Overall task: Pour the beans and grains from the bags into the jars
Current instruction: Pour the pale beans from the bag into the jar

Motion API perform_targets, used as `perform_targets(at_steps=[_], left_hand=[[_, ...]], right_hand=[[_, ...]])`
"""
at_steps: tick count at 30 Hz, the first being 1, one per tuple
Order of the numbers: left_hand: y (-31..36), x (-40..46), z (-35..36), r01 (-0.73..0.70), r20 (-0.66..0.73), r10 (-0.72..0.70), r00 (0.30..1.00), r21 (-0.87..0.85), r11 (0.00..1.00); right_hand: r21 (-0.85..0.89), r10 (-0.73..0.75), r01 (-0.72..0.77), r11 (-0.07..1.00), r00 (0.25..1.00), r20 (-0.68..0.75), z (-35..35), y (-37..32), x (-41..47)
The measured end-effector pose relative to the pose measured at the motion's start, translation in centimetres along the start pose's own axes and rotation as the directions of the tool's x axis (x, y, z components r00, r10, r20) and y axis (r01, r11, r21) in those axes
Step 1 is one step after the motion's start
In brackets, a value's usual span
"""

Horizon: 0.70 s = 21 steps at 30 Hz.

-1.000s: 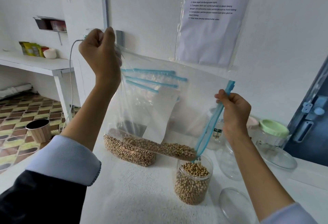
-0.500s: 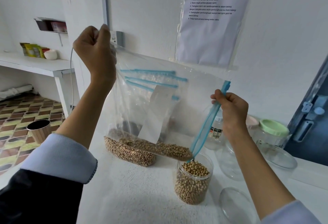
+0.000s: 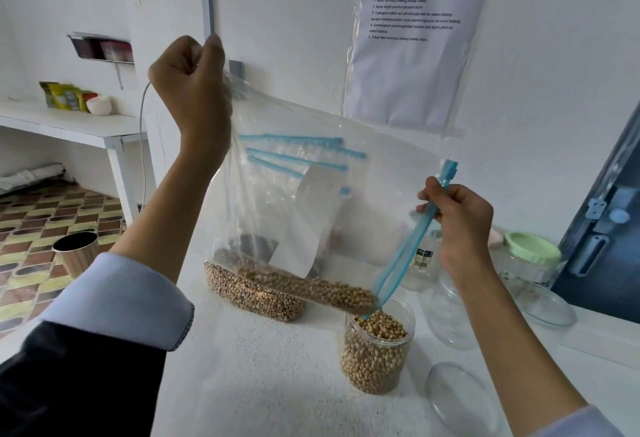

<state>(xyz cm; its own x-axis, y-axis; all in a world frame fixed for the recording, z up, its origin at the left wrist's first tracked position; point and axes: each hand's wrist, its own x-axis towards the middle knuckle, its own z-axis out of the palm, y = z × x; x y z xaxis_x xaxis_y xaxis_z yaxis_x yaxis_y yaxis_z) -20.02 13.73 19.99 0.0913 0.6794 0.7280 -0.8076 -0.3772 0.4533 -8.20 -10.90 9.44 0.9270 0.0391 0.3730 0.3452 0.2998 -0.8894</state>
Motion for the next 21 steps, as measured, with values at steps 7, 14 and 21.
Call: perform_targets(at_steps=[7, 14, 21], left_hand=[[0.31, -0.09, 0.06, -0.006, 0.027, 0.006, 1.000, 0.006, 1.000], [0.38, 0.14, 0.39, -0.015, 0.026, 0.015, 1.000, 0.018, 1.000], [-0.06, 0.35, 0.57, -0.034, 0.065, 0.031, 0.997, 0.057, 0.998]], right_hand=[[-0.005, 0.025, -0.025, 1.000, 1.000, 0.007, -0.11, -0.44, -0.52], [-0.022, 0.047, -0.047, 0.999, 0.999, 0.014, -0.14, -0.67, -1.00], [-0.031, 0.028, -0.029, 0.999, 0.999, -0.024, -0.17, -0.50, -1.05]])
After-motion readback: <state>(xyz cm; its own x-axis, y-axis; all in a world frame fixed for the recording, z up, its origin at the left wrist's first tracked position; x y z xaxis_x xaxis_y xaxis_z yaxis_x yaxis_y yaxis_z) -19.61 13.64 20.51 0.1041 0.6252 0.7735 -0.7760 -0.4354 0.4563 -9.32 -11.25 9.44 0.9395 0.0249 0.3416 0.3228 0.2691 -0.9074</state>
